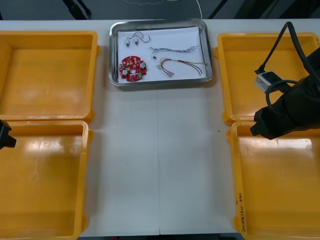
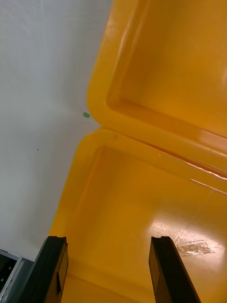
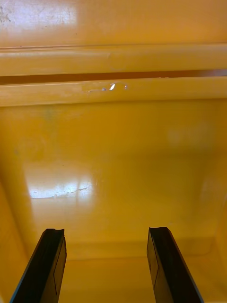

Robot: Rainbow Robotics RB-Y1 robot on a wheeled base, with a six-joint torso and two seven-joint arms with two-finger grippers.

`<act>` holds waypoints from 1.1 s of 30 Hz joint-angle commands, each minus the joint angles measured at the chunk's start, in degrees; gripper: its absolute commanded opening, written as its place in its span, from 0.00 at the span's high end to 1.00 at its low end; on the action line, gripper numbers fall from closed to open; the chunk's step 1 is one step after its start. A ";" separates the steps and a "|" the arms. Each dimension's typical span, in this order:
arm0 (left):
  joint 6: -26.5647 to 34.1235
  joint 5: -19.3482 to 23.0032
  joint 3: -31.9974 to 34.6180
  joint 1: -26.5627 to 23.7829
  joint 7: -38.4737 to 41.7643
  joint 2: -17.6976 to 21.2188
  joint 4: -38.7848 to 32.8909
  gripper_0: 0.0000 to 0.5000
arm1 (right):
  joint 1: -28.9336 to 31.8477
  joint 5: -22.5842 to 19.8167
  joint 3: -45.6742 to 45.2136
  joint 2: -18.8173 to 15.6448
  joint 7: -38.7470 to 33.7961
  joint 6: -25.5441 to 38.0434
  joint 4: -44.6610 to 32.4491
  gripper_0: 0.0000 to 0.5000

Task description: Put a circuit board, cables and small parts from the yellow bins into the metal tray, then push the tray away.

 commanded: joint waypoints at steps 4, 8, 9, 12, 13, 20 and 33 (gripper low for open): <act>0.36 -0.46 1.64 0.90 -5.20 2.57 -1.68 0.00 | 6.19 2.76 -4.97 -1.95 -3.19 0.26 -3.92 0.00; 0.36 -0.46 1.64 0.90 -5.20 2.57 -1.68 0.00 | 8.30 2.93 -6.64 -1.95 -4.07 0.26 -4.01 0.00; 0.36 -0.46 1.64 0.90 -5.20 2.57 -1.68 0.00 | 8.74 3.20 -6.99 -1.77 -4.16 0.26 -4.01 0.00; 0.36 -0.46 1.64 0.90 -5.20 2.57 -1.68 0.00 | 10.15 3.64 -8.05 -1.42 -4.95 0.26 -4.10 0.00; 0.36 -0.46 1.64 0.90 -5.20 2.57 -1.68 0.00 | 10.41 3.64 -8.22 -1.33 -5.13 0.26 -4.10 0.00; 0.36 -0.46 1.64 0.90 -5.20 2.57 -1.68 0.00 | 12.87 6.36 -9.89 0.51 -6.45 0.26 -4.45 0.00; 0.36 -0.46 1.64 0.90 -5.20 2.57 -1.68 0.00 | 14.98 10.75 -10.60 3.15 -7.85 0.26 -4.97 0.00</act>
